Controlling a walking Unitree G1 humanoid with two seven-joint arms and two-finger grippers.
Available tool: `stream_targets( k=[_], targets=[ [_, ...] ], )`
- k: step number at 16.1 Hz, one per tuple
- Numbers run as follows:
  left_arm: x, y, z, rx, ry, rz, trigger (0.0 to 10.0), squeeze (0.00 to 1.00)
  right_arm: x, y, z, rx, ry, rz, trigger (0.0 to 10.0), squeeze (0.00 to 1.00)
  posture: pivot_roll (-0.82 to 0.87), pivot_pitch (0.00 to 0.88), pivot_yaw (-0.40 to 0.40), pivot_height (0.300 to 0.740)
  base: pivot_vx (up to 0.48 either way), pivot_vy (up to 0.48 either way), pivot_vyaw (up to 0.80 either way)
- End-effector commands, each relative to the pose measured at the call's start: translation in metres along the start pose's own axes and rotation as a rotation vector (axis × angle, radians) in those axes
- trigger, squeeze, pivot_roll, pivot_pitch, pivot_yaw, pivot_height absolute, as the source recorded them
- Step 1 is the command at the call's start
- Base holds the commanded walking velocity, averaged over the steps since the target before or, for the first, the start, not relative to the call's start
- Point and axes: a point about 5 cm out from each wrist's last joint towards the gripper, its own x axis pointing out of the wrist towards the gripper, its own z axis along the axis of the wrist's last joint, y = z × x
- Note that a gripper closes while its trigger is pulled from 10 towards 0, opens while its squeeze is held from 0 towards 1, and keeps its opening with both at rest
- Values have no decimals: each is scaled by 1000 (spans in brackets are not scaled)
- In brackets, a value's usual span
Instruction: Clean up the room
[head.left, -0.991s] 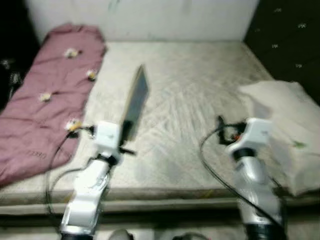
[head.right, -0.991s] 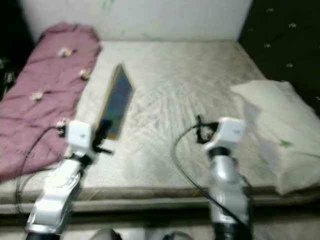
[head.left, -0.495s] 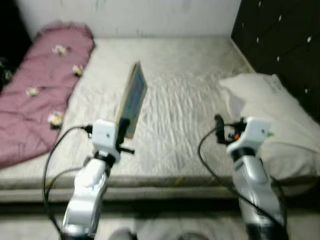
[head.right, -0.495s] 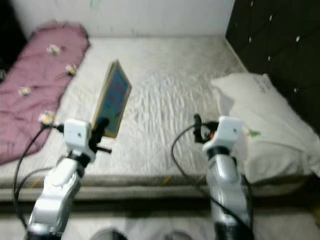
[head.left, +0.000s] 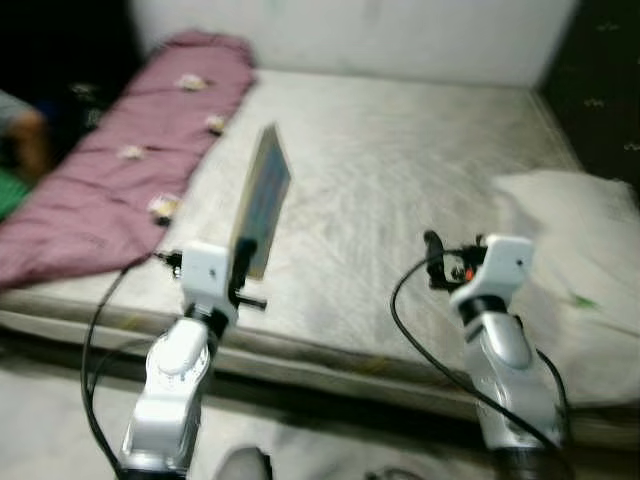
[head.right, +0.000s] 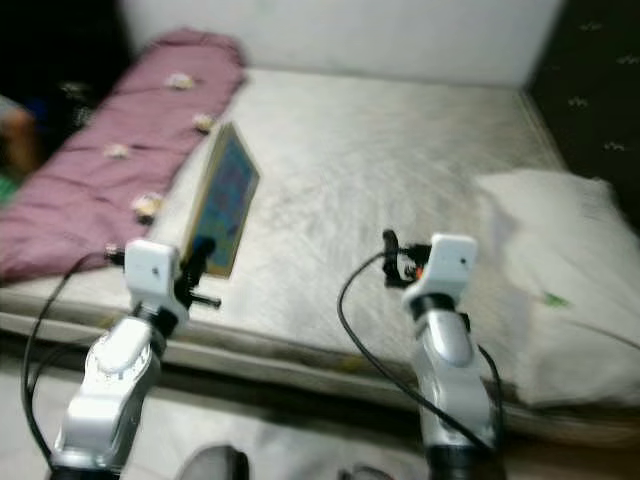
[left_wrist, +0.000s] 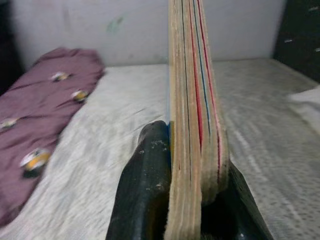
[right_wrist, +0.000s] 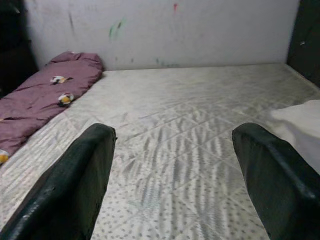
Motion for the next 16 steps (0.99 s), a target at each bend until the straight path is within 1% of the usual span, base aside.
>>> stream_targets(
  k=[1, 3, 6, 10, 12, 13, 14, 16],
  targets=[
    [3, -2, 13, 1, -55, -20, 10000, 0, 1, 0, 4, 4, -15, -5, 10000, 0, -2, 2, 22, 740, 0, -480, 0],
    [4, -2, 13, 4, -58, -20, 10000, 0, 1, 0, 3, 5, -14, -4, 10000, 0, -2, 0, 19, 740, 0, -480, 0],
    [4, -2, 13, 1, -58, -20, 10000, 0, 2, 0, 3, 2, -13, -1, 10000, 0, -1, 0, 18, 740, 0, 0, 0],
    [3, -2, 13, 4, -57, -19, 10000, 0, 1, 0, 3, 1, -12, -1, 10000, 0, -2, 0, 18, 740, 0, -480, 0],
    [3, -2, 13, -2, -61, -6, 10000, 0, 0, -1, 2, 0, -9, -3, 10000, 0, -3, 4, 18, 740, 0, 0, 0],
    [3, -1, 13, 36, -69, 7, 10000, 0, 0, -1, 1, 0, -6, -4, 10000, 0, -3, 4, 18, 740, 0, 0, 0],
    [3, -1, 13, 43, -73, 17, 10000, 0, -1, -1, 1, 1, -5, -4, 10000, 0, -4, 7, 19, 740, 0, 0, 0],
    [3, 3, 12, 2, -60, 29, 10000, 0, -1, -1, 1, 10, -2, -9, 10000, 0, -4, 9, 19, 740, 0, 0, 0]
  ],
)
